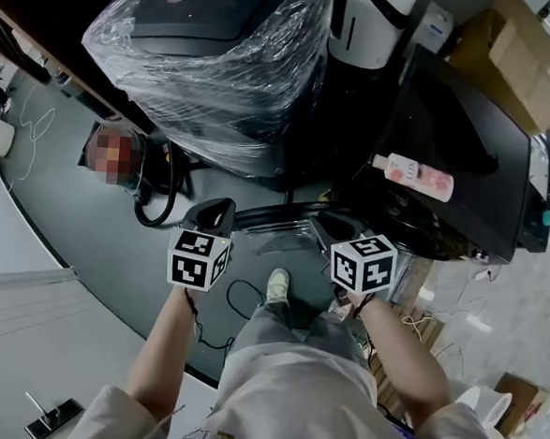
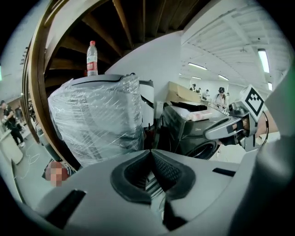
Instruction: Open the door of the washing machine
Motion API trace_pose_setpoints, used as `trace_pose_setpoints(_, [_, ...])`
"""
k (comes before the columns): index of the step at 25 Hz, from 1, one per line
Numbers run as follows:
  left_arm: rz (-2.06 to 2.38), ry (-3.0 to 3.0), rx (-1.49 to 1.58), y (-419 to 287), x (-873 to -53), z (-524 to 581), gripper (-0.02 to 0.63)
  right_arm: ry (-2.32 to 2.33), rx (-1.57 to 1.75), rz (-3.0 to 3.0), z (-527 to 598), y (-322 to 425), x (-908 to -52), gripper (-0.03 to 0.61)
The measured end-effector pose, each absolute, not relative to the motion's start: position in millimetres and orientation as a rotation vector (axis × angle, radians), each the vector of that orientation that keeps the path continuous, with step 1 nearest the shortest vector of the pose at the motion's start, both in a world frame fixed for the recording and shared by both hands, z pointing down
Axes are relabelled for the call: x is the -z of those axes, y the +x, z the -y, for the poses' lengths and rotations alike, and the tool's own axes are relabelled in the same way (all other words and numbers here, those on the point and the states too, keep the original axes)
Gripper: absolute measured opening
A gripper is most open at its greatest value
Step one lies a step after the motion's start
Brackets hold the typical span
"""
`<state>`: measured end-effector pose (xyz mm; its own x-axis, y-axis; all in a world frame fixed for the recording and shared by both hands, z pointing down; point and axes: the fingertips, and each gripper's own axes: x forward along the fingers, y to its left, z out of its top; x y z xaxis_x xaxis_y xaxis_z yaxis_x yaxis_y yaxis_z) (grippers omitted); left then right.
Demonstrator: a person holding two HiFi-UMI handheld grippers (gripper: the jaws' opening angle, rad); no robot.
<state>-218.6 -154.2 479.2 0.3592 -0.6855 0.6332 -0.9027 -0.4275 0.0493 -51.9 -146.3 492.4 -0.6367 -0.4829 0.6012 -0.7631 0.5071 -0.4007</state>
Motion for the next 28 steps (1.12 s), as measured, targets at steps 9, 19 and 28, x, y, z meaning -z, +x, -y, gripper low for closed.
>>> trace_pose_setpoints(9, [1.392,2.562,-0.596,-123,-357,179,0.018,1.237,-0.464,2.496,151,17,-347,0.053])
trace_pose_setpoints(19, [1.261,2.959,-0.415,-6,-234,166,0.018,1.549,-0.114,2.512,129,121,-220,0.041])
trace_pose_setpoints(28, [1.219,3.067,-0.123,53,-151,140,0.018,1.767,0.107,2.446,83,191,-143,0.028])
